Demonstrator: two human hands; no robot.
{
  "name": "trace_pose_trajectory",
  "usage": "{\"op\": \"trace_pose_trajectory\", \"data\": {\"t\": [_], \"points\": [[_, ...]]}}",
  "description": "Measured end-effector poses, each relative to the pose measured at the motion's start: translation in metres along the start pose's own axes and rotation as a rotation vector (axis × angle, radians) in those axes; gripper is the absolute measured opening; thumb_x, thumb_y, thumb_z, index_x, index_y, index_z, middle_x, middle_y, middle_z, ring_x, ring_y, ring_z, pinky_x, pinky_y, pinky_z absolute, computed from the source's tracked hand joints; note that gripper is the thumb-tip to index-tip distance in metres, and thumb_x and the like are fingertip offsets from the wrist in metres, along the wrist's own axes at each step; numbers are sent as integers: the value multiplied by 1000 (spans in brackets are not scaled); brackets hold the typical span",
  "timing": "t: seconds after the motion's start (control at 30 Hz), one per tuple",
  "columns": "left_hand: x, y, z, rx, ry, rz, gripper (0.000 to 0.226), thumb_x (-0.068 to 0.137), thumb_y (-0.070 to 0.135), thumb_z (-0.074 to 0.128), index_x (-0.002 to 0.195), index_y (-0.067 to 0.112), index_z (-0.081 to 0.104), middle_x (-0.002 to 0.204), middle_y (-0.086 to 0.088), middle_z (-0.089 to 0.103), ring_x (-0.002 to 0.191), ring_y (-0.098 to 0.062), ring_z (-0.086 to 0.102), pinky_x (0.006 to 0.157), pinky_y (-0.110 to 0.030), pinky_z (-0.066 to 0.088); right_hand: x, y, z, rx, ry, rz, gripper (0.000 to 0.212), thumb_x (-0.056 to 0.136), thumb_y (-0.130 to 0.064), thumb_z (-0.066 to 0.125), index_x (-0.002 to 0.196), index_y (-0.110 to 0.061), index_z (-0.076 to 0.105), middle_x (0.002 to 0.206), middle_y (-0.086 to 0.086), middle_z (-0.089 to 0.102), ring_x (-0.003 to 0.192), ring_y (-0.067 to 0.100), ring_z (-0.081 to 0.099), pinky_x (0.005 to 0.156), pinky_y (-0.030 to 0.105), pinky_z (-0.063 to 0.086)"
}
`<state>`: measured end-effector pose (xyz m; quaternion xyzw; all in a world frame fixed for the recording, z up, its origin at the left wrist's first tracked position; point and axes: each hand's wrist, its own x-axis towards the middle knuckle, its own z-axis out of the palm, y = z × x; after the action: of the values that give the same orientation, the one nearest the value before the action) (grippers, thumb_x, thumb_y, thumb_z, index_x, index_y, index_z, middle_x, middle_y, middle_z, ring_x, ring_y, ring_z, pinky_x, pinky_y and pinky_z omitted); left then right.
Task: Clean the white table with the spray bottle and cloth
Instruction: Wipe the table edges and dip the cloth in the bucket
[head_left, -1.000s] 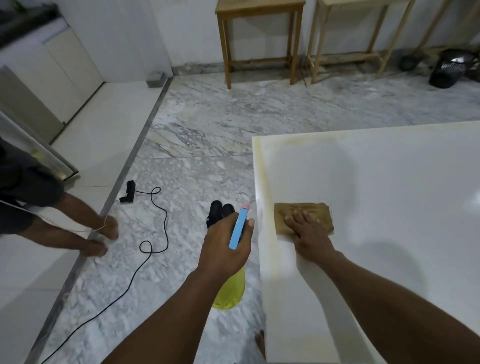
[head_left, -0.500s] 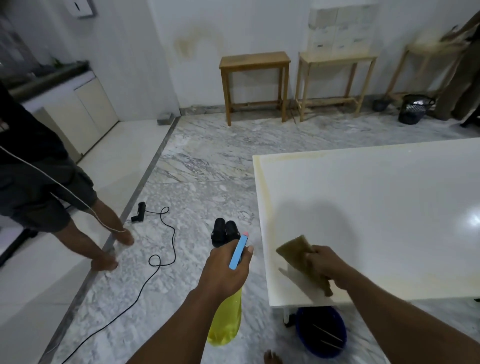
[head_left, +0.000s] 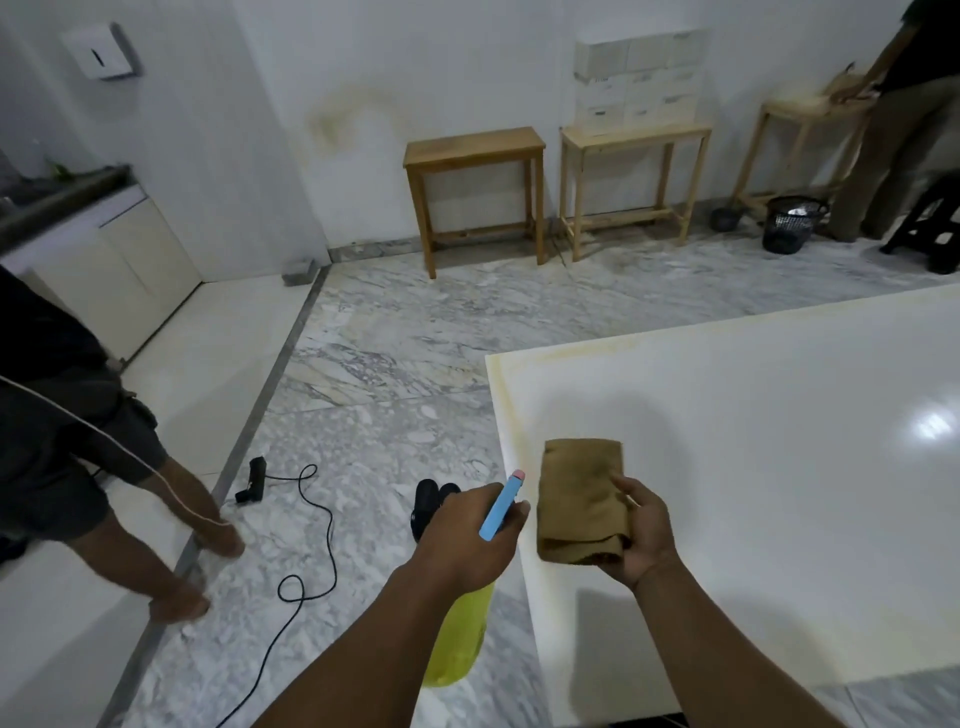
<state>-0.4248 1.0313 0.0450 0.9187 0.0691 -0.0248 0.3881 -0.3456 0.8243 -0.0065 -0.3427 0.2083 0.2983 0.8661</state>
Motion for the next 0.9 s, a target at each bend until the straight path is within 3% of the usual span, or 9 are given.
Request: {"op": "trace_pose_trajectory", "data": {"t": [0.17, 0.27, 0.37, 0.57, 0.73, 0.9], "points": [[32, 4, 2, 144, -66, 60, 38, 104, 48, 52, 78, 20, 50, 68, 7, 53, 60, -13, 48, 71, -44, 53, 23, -32, 21, -250, -3, 91, 51, 88, -38, 58, 124, -2, 65, 110, 20, 70, 90, 38, 68, 82, 44, 54], [43, 5, 2, 190, -112, 71, 41, 104, 49, 52, 74, 23, 43, 64, 7, 48, 59, -14, 43, 73, -42, 50, 32, -49, 25, -287, 8, 107, 60, 84, -43, 63, 129, -3, 63, 112, 19, 67, 93, 35, 66, 84, 44, 51], [53, 10, 0, 203, -164, 54, 42, 103, 49, 54, 75, 18, 47, 66, 6, 51, 60, -17, 45, 66, -41, 46, 35, -58, 30, -271, -29, 79, 53, 92, -47, 52, 111, -2, 74, 105, 19, 72, 90, 35, 68, 83, 43, 52], [73, 24, -8, 246, -209, 39, 37, 103, 46, 54, 93, 10, 60, 88, -10, 72, 77, -32, 71, 82, -47, 58, 43, -62, 47, -217, -15, 76, 63, 98, -55, 38, 118, -4, 69, 114, 22, 70, 95, 39, 68, 82, 45, 56], [92, 15, -14, 257, -191, 75, 35, 103, 43, 53, 89, 11, 60, 86, -10, 70, 78, -33, 69, 79, -52, 60, 52, -62, 63, -206, 19, 53, 62, 99, -54, 36, 112, -4, 70, 108, 21, 72, 89, 37, 69, 80, 43, 55], [124, -3, -24, 356, -144, 102, 37, 103, 50, 50, 93, 17, 66, 90, -3, 70, 83, -28, 68, 70, -36, 52, 82, -59, 78, -225, 98, 33, 56, 97, -47, 41, 110, -3, 72, 109, 21, 71, 90, 36, 68, 84, 44, 53]]}}
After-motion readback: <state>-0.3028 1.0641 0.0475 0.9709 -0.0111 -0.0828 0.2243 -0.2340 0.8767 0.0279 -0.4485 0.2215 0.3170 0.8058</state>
